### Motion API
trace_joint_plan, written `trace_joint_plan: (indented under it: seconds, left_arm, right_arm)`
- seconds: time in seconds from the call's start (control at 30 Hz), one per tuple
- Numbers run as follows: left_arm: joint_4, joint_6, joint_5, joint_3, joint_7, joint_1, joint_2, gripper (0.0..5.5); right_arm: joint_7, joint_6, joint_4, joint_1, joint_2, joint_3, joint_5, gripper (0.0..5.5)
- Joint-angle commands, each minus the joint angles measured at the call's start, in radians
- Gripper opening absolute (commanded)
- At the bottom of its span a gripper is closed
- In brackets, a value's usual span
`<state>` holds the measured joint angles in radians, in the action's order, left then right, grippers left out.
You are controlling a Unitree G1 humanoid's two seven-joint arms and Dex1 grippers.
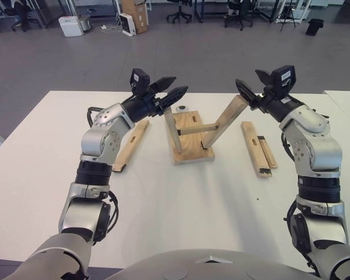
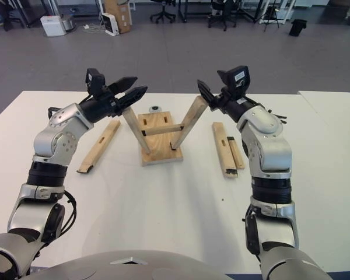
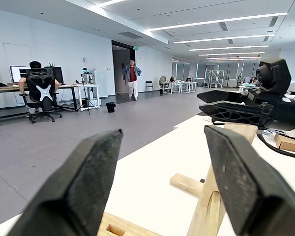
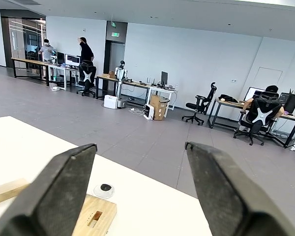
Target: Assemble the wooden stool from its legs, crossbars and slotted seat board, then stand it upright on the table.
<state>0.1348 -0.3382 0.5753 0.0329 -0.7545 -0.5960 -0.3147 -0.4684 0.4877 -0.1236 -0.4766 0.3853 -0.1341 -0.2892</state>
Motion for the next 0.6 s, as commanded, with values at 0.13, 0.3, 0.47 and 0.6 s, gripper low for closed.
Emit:
trace_joint_plan:
  seconds: [0.13,0.3,0.47,0.6]
  left_arm:
    - [-0.172,-0.219,0.124,-0.081,-0.002,-0.087,-0.059,3.03]
    - [-0.236,-0.287,0.266,-0.191,0.059,-0.230,-0.044,3.03]
    - [-0.159,-0.281,0.115,-0.005,-0.002,-0.023,-0.063,3.03]
    - [-0.081,-0.276,0.029,0.155,-0.057,0.141,-0.027,3.03]
  right_arm:
    - [-0.002,0.160,-0.164,-0.239,-0.060,-0.152,-0.433,3.41]
    - [0.094,0.184,-0.128,-0.374,-0.046,-0.263,-0.613,3.41]
    - [0.060,0.136,0.059,-0.082,-0.095,-0.117,-0.458,3.41]
    - [0.043,0.103,0.120,0.005,-0.132,-0.071,-0.417,3.41]
